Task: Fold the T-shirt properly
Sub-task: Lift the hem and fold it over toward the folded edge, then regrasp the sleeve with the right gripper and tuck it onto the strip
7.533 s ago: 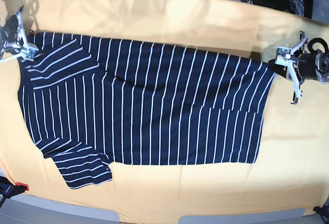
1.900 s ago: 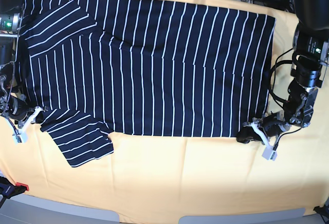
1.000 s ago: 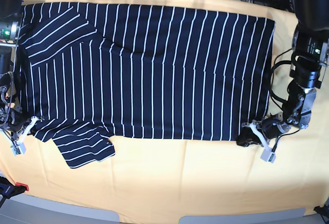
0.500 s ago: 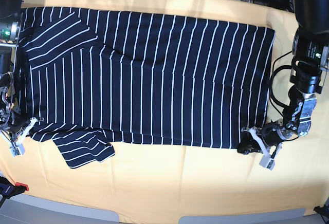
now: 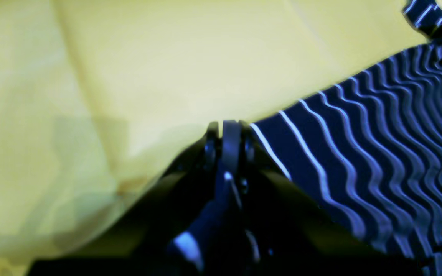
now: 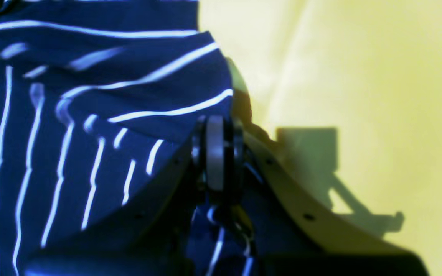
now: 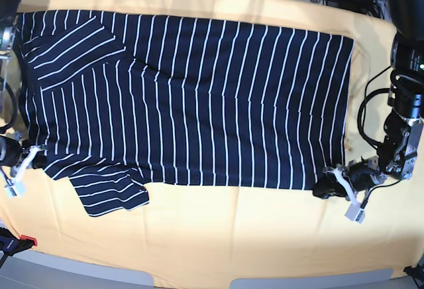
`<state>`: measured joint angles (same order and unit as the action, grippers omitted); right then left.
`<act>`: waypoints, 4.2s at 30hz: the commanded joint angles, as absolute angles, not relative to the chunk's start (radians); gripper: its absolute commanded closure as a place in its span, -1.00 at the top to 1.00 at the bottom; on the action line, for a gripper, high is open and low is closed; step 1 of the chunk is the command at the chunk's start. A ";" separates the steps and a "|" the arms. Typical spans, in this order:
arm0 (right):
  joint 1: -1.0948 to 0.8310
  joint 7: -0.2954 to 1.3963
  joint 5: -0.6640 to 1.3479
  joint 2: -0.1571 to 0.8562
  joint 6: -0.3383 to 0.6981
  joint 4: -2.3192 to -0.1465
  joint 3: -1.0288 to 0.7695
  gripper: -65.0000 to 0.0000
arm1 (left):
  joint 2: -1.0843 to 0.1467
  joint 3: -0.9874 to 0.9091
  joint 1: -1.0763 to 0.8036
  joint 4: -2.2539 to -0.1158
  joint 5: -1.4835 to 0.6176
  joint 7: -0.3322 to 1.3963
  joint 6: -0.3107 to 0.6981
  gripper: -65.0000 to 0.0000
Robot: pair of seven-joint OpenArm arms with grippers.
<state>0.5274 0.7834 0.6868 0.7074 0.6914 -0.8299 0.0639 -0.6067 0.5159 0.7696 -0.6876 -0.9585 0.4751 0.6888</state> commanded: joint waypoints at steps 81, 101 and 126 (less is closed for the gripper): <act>0.344 1.250 0.975 0.925 0.698 -1.132 0.057 -0.04 | -0.989 0.405 0.335 -1.470 -1.484 1.396 0.698 -0.53; 0.396 0.981 0.925 0.677 0.698 -1.126 0.057 0.17 | -0.970 0.404 0.296 -1.444 -1.271 1.201 0.698 -0.09; 0.400 0.853 0.767 0.522 0.698 -1.058 0.057 -0.77 | -0.970 0.404 0.272 -1.444 -1.220 1.181 0.698 -0.09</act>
<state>0.3687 0.8654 0.7547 0.4992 0.6846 -1.0492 0.0628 -0.9504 0.4110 0.2615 -1.4391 -1.2400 1.1698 0.6937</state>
